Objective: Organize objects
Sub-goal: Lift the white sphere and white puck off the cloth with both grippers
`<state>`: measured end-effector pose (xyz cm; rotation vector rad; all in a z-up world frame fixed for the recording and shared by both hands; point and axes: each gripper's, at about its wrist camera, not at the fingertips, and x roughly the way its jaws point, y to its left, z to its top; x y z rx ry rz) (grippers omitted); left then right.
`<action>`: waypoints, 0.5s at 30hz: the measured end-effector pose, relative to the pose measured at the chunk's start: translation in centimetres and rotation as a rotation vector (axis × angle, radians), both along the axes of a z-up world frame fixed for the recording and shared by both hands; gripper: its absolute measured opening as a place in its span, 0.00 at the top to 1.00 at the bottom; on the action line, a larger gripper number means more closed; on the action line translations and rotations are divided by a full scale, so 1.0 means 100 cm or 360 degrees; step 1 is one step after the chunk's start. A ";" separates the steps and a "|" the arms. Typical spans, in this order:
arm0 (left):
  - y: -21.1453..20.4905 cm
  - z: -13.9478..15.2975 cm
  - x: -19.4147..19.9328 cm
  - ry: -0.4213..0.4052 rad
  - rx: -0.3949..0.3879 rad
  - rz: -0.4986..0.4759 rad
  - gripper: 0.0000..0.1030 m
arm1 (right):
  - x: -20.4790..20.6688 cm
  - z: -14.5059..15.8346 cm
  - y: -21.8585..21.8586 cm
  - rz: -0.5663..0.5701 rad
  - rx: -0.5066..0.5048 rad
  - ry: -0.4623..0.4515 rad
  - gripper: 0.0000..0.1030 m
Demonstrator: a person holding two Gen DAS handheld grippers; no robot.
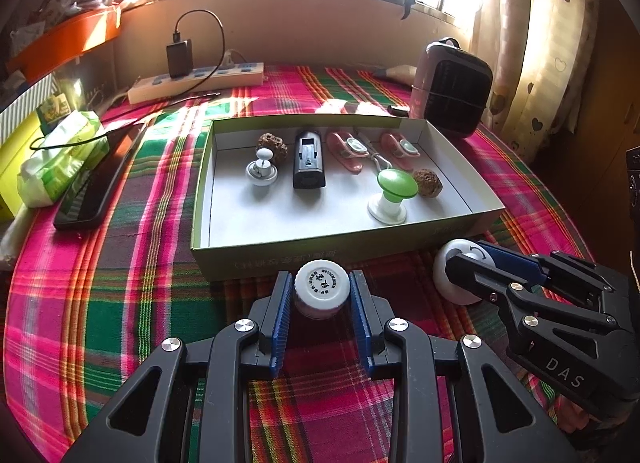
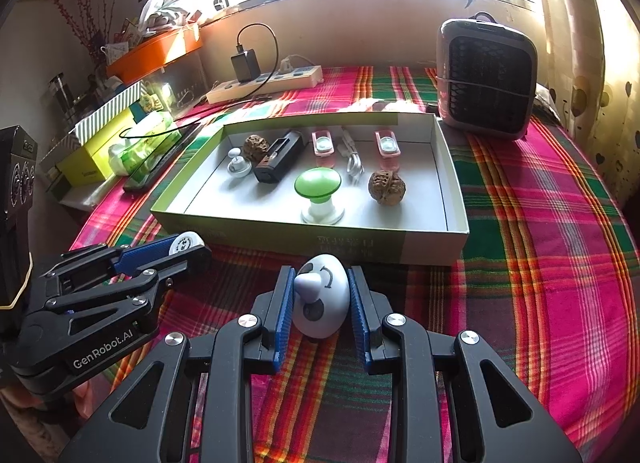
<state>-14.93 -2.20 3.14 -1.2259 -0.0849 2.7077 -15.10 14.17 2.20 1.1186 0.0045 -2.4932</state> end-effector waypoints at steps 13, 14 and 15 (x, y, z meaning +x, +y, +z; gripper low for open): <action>-0.004 0.017 -0.005 0.0061 -0.0002 0.0016 0.74 | -0.010 0.022 -0.004 0.0016 -0.0029 0.0071 0.73; -0.004 0.018 -0.005 0.0064 0.0000 0.0015 0.74 | -0.011 0.023 -0.005 0.0020 -0.0032 0.0072 0.73; -0.005 0.018 -0.006 0.0068 -0.0001 0.0016 0.74 | -0.012 0.024 -0.006 0.0023 -0.0034 0.0074 0.73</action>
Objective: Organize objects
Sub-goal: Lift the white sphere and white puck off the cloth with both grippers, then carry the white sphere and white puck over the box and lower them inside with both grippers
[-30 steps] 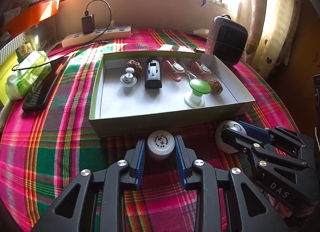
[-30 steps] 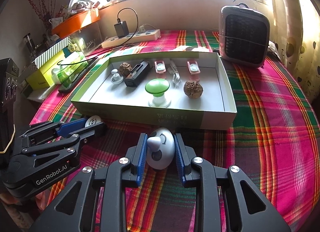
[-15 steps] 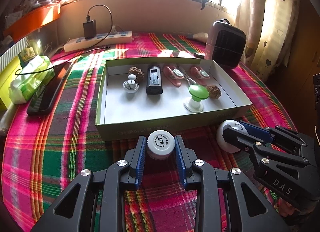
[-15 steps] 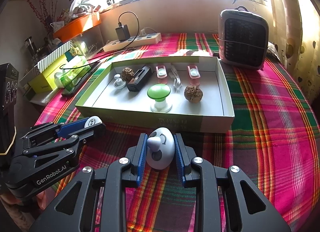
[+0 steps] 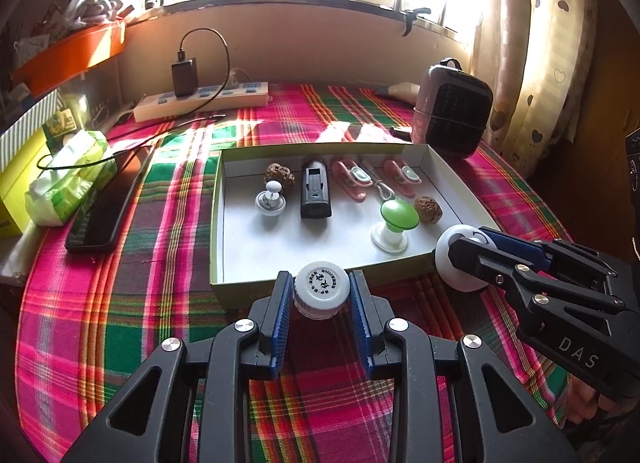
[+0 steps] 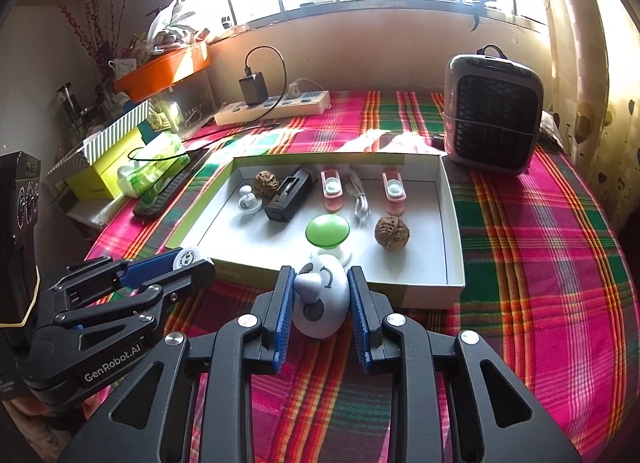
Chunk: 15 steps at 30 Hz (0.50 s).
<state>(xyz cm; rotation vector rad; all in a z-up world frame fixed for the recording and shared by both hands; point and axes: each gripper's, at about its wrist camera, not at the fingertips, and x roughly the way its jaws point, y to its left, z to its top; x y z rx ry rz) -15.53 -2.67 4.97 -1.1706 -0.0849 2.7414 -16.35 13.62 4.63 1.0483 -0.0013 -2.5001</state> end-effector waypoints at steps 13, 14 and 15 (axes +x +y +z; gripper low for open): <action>-0.009 0.005 -0.019 0.0016 0.0000 0.0037 0.74 | -0.029 0.011 -0.009 0.0028 0.0009 0.0014 0.73; -0.010 0.005 -0.020 0.0016 0.0002 0.0041 0.74 | -0.032 0.011 -0.010 0.0032 0.0006 0.0009 0.73; -0.010 0.004 -0.022 0.0016 0.0000 0.0042 0.74 | -0.036 0.010 -0.011 0.0034 0.0004 0.0001 0.73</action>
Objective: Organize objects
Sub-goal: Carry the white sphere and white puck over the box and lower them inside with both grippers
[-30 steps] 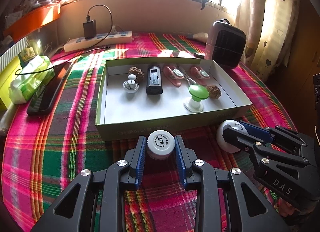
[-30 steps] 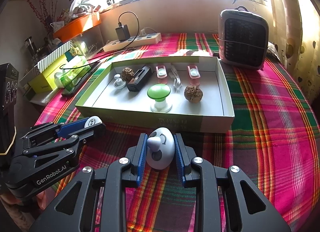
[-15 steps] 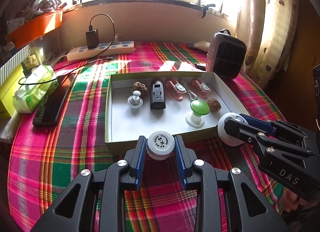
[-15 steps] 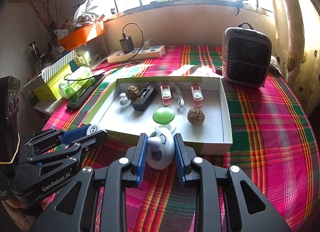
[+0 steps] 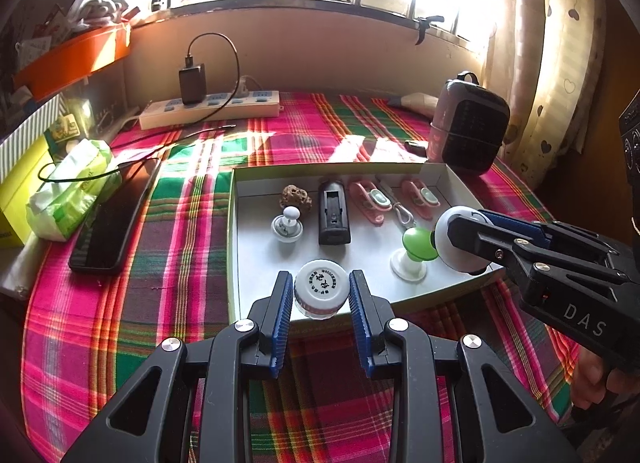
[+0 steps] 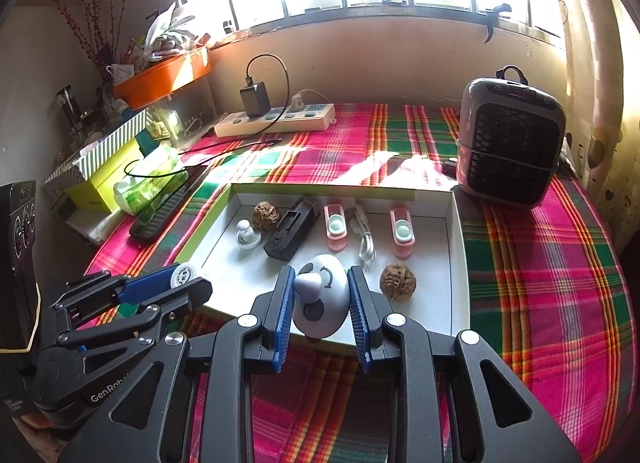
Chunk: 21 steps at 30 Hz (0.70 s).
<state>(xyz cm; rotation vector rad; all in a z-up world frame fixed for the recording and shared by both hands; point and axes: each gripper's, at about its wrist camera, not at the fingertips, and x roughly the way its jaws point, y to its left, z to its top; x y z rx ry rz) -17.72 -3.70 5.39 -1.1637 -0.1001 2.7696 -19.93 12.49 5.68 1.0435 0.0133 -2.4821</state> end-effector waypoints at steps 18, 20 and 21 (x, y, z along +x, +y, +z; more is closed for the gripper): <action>-0.004 -0.014 -0.027 -0.0056 -0.0018 0.0017 0.74 | -0.055 -0.012 -0.027 0.0052 0.0078 -0.0090 0.73; -0.004 -0.017 -0.030 -0.0067 -0.0018 0.0020 0.74 | -0.060 -0.015 -0.029 0.0060 0.0064 -0.0124 0.73; -0.003 -0.018 -0.031 -0.0069 -0.0017 0.0016 0.74 | -0.062 -0.016 -0.029 0.0065 0.0064 -0.0132 0.73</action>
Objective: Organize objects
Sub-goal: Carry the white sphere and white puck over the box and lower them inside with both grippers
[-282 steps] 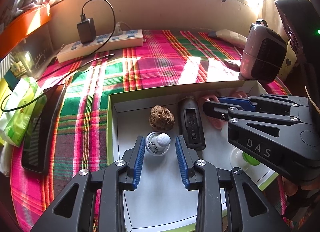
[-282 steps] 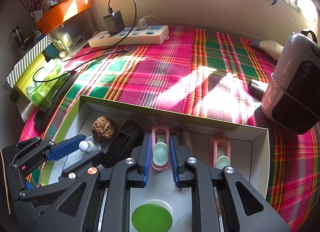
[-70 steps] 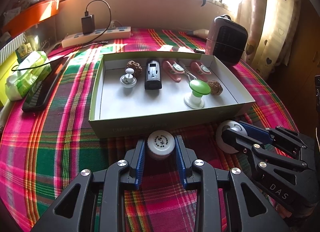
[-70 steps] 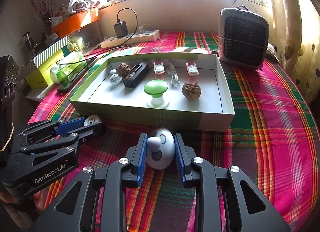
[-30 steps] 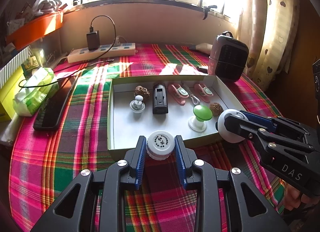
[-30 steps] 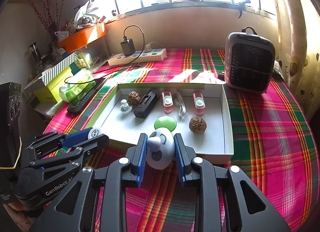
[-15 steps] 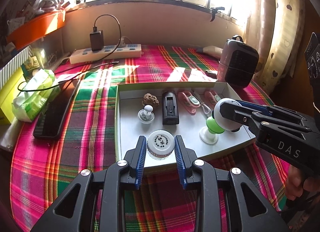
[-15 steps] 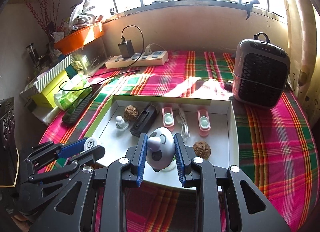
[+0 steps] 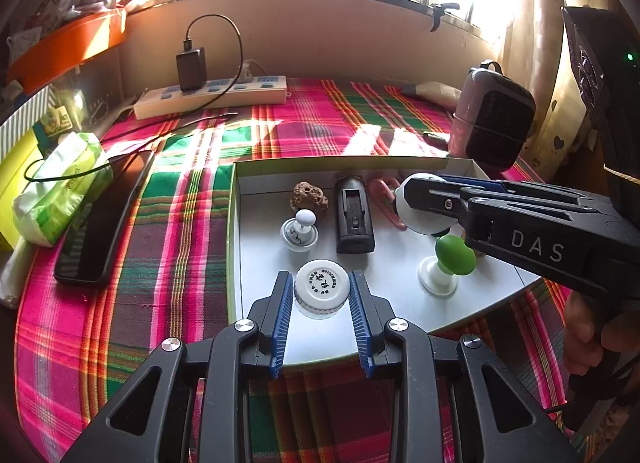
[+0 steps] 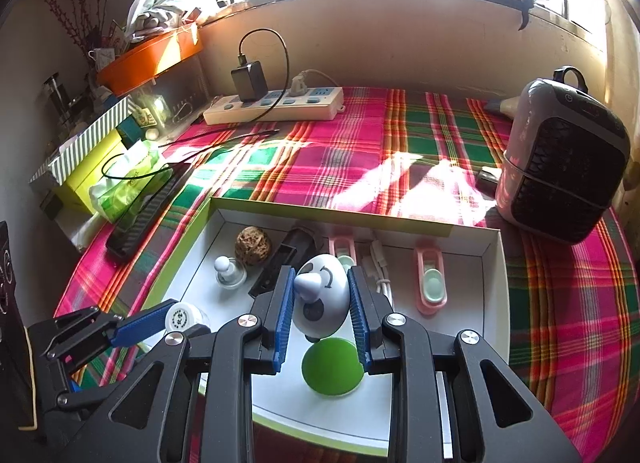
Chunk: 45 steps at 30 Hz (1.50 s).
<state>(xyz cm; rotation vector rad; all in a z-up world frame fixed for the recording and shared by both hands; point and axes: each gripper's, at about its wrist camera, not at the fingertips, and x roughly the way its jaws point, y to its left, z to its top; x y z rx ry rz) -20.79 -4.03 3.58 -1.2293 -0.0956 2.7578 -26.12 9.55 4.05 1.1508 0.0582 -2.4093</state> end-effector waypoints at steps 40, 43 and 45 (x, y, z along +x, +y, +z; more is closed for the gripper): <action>0.005 -0.012 -0.012 -0.0033 -0.0059 -0.0006 0.74 | 0.000 -0.018 -0.023 0.0170 0.0193 0.0032 0.73; 0.005 -0.012 -0.012 -0.0033 -0.0059 -0.0007 0.74 | -0.001 -0.018 -0.024 0.0173 0.0201 0.0035 0.73; 0.005 -0.013 -0.012 -0.0031 -0.0065 -0.0007 0.74 | 0.000 -0.018 -0.025 0.0179 0.0225 0.0053 0.73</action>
